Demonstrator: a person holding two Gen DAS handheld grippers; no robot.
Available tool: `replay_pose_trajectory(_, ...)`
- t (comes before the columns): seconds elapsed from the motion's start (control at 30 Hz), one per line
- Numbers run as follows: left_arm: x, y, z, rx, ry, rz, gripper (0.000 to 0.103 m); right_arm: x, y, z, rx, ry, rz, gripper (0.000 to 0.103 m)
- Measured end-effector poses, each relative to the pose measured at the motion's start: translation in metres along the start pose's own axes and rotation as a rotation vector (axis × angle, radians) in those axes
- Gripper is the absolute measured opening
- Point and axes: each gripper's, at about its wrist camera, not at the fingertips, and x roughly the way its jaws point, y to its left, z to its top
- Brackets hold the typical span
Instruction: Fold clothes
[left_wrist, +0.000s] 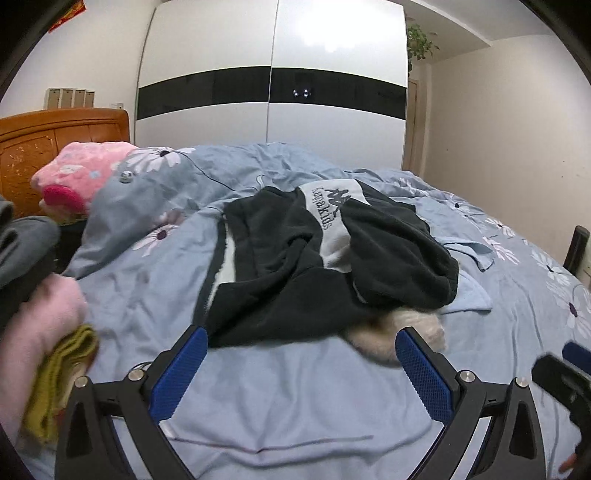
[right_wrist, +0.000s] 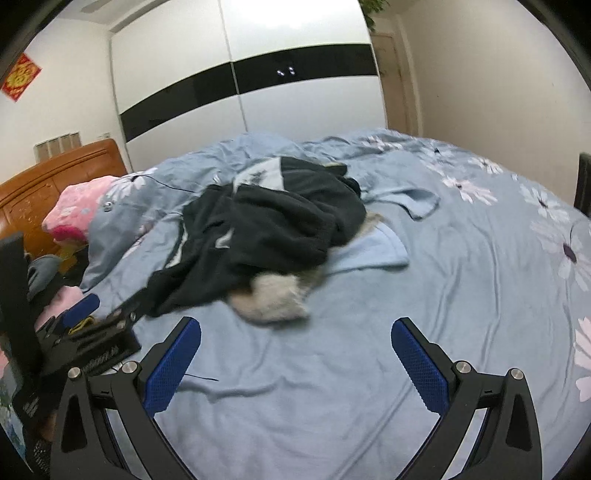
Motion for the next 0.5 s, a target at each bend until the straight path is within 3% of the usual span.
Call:
replay_pose_trajectory(0.1, -0.001, -0.002, -0.003, 0.009, -0.015, -0.017, 0.103, 0.001, -0.003, 0.004, -0.013, -0.009, -0.001, 0.103)
replay_pose_trajectory(0.17, 0.019, -0.002, -0.002, -0.034, 0.042, -0.046, 0.103, 0.001, -0.018, 0.006, 0.009, -0.015, 0.017, 0.103)
replay_pose_trajectory(0.3, 0.036, 0.010, -0.024, -0.144, -0.033, -0.134, 0.103, 0.023, -0.031, -0.002, -0.007, 0.010, -0.010, 0.103)
replay_pose_trajectory(0.4, 0.042, 0.018, -0.027, -0.147, -0.029, -0.144, 0.103, 0.041, -0.033, -0.002, 0.022, 0.062, -0.042, 0.103)
replay_pose_trajectory(0.5, 0.032, 0.025, -0.030, -0.173, -0.081, -0.156, 0.103, 0.052, -0.030, 0.002, 0.027, 0.076, -0.058, 0.103)
